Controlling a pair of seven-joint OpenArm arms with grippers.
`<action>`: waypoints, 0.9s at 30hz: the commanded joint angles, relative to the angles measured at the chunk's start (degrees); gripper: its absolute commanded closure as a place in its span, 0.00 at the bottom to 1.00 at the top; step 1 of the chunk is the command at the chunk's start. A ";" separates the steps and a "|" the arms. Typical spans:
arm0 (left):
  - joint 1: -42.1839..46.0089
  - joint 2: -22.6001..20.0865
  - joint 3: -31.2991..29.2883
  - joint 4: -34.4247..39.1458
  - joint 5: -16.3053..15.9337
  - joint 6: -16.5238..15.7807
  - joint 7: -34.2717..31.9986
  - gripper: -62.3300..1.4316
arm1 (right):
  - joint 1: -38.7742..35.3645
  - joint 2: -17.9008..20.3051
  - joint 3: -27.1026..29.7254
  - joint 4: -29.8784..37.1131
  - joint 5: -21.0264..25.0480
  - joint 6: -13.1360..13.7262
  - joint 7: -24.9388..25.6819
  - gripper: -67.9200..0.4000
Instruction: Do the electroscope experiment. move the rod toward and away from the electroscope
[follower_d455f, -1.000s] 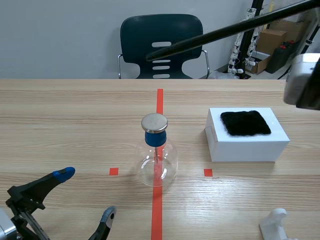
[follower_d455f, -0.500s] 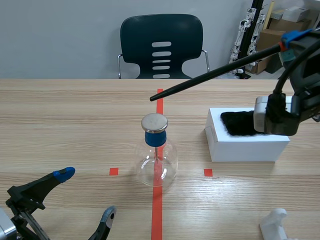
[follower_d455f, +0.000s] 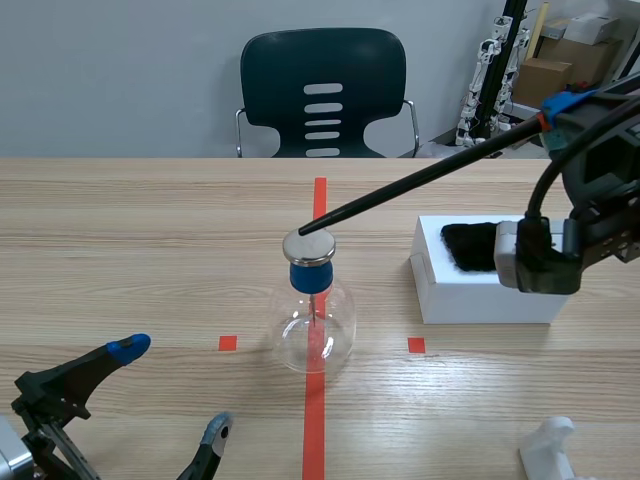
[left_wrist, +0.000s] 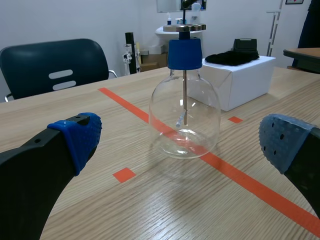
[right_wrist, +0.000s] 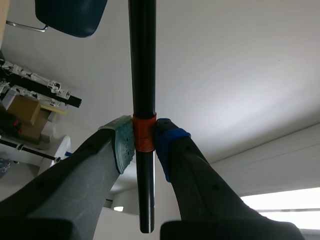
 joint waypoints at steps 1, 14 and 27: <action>0.13 -0.02 -0.15 0.81 -0.24 -0.11 -1.16 0.00 | 0.81 0.00 0.39 0.79 -0.02 -0.63 -1.03 0.98; 0.13 -0.02 -0.15 0.81 -0.24 -0.11 -1.16 0.00 | 0.48 0.04 0.50 0.90 2.05 -0.72 -1.09 0.98; 0.13 -0.02 -0.15 0.81 -0.24 -0.11 -1.16 0.00 | -6.19 0.02 12.74 9.09 14.71 -0.66 0.39 0.98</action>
